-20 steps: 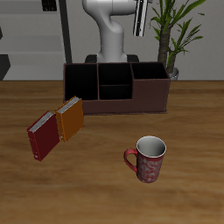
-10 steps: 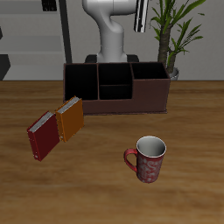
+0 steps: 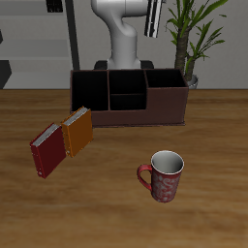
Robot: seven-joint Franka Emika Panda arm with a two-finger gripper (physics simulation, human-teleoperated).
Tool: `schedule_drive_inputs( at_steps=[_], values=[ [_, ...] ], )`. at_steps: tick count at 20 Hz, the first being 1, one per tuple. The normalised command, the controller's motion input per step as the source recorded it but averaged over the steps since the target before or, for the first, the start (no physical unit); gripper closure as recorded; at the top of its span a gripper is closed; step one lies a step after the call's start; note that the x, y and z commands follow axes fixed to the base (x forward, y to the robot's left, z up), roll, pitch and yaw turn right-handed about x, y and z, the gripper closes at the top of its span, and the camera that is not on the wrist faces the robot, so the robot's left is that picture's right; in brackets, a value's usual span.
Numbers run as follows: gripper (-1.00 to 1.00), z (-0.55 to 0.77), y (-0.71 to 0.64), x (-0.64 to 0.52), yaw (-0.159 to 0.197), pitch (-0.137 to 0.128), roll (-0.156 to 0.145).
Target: Place the striped book into the back desk caddy's right compartment
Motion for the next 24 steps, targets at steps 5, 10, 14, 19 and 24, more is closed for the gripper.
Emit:
schedule_drive_inputs(
  at_steps=[5,10,14,19,24],
  values=[
    [1.00,-0.29,-0.03,-0.06,0.022,0.057,-0.032],
    [1.00,-0.32,0.08,-0.11,0.046,0.034,0.016],
    [1.00,-0.10,0.22,-0.08,0.022,-0.003,0.025],
    [1.00,-0.01,0.10,-0.05,0.016,-0.006,0.025],
    [1.00,0.03,0.13,-0.15,0.011,-0.007,0.036]
  ],
)
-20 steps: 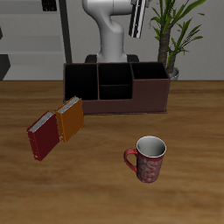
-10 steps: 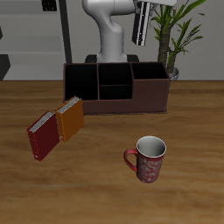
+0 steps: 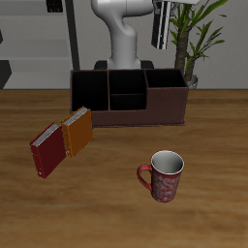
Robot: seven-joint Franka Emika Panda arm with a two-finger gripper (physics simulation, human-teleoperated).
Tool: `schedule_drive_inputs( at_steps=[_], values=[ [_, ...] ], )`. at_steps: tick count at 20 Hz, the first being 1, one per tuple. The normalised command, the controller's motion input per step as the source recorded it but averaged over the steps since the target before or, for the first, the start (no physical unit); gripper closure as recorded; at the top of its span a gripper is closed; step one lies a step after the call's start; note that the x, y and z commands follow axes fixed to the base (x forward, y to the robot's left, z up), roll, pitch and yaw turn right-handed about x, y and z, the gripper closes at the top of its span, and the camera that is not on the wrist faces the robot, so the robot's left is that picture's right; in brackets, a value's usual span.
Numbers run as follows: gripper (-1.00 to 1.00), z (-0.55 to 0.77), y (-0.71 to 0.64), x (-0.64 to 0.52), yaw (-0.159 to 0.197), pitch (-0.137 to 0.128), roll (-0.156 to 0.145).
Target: Place the striped book into the back desk caddy's right compartment
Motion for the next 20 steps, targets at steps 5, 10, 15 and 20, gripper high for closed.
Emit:
schedule_drive_inputs(
  at_steps=[5,10,15,20],
  values=[
    [1.00,-0.03,0.04,-0.03,0.002,0.011,0.016],
    [1.00,-0.16,0.06,0.00,0.007,0.087,0.042],
    [1.00,-0.04,-0.01,0.00,0.009,0.052,0.018],
    [1.00,-0.03,-0.08,0.09,-0.037,0.085,0.003]
  ],
)
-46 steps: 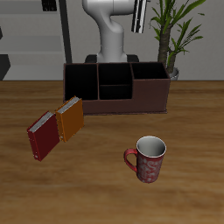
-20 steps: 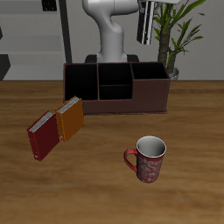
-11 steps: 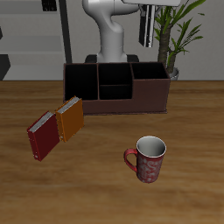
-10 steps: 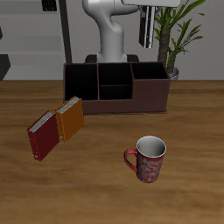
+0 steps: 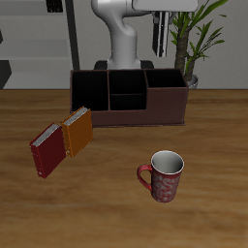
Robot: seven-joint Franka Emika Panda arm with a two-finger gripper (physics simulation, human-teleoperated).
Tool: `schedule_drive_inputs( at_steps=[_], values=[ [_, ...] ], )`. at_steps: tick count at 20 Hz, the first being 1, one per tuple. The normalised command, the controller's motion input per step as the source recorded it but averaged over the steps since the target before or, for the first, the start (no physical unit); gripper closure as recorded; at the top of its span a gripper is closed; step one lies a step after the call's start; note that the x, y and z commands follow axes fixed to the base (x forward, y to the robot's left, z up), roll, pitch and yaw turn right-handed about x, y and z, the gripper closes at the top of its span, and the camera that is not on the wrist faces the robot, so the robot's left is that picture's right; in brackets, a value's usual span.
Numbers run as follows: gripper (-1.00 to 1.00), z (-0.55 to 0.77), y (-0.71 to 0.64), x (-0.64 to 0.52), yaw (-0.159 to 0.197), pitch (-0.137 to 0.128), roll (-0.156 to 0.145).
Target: Place the striped book into the back desk caddy's right compartment
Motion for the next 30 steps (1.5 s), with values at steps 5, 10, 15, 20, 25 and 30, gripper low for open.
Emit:
schedule_drive_inputs(
  at_steps=[5,10,15,20,25,30],
  values=[
    [1.00,-0.16,-0.02,0.16,-0.041,0.117,0.012],
    [1.00,-0.16,0.05,0.00,-0.015,0.041,0.024],
    [1.00,-0.04,0.09,-0.04,0.008,-0.035,0.006],
    [1.00,-0.05,0.13,-0.07,0.004,0.008,0.035],
    [1.00,-0.05,-0.01,0.07,-0.013,0.010,-0.014],
    [1.00,-0.05,0.02,-0.03,0.016,-0.016,0.005]
  ],
)
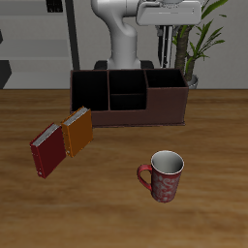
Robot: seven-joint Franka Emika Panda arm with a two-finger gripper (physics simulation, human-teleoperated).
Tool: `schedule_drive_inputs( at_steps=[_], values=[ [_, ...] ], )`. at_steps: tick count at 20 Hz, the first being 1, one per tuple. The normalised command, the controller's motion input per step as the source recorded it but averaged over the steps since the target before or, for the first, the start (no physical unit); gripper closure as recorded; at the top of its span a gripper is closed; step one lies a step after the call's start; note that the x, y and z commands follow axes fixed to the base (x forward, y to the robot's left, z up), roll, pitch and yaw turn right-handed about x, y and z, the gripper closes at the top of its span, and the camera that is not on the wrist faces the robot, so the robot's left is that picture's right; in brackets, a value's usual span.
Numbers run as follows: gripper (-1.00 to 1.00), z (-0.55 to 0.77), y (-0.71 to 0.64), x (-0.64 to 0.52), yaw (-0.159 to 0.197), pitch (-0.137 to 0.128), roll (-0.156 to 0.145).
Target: Place the striped book into the back desk caddy's right compartment
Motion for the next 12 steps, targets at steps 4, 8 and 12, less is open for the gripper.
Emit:
schedule_drive_inputs(
  at_steps=[4,8,12],
  values=[
    [1.00,-0.12,-0.06,0.03,-0.001,0.013,-0.014],
    [1.00,-0.12,-0.03,0.01,0.007,0.008,-0.006],
    [1.00,-0.11,-0.01,0.05,-0.002,0.003,-0.008]
  ],
)
